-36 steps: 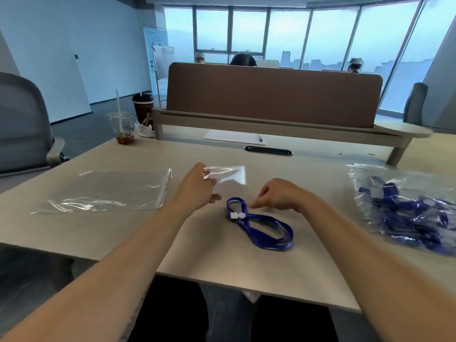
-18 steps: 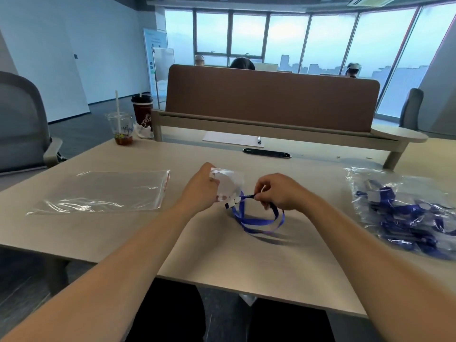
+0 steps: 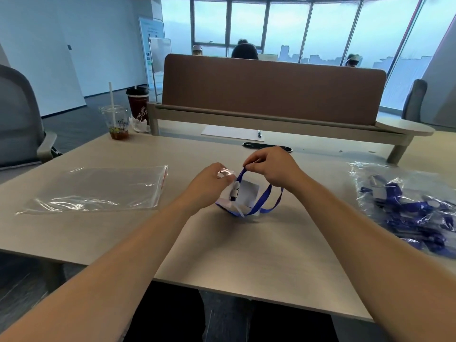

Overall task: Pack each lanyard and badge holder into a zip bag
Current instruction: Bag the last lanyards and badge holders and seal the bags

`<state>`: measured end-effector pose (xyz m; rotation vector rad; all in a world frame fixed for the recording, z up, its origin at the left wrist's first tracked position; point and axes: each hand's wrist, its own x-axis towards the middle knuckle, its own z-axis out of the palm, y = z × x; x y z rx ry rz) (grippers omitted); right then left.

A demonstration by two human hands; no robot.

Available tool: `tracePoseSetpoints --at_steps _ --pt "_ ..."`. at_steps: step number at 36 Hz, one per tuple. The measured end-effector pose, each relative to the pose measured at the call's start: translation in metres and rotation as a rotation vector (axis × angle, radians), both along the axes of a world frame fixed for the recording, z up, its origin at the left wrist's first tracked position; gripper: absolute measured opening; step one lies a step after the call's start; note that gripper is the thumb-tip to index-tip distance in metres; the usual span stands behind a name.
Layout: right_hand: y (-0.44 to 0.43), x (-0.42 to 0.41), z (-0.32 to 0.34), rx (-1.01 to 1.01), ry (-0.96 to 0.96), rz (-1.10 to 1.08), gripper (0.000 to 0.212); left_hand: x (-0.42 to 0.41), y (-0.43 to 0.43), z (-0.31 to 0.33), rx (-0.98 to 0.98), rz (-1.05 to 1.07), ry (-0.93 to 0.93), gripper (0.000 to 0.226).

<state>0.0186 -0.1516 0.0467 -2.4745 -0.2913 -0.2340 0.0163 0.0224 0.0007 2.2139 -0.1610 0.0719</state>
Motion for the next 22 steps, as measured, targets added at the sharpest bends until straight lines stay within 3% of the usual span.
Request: tracePoseSetpoints --at_steps 6,15,22 --pt "0.007 0.002 -0.003 0.015 0.004 0.02 0.017 0.001 -0.001 0.0 0.051 -0.025 0.03 0.038" --pt "-0.002 0.002 -0.004 0.005 0.022 -0.023 0.027 0.003 0.004 0.003 -0.008 -0.003 0.006 0.029" --pt "-0.028 0.005 -0.01 0.216 0.086 -0.139 0.013 0.009 0.018 0.012 -0.059 0.043 -0.022 0.026"
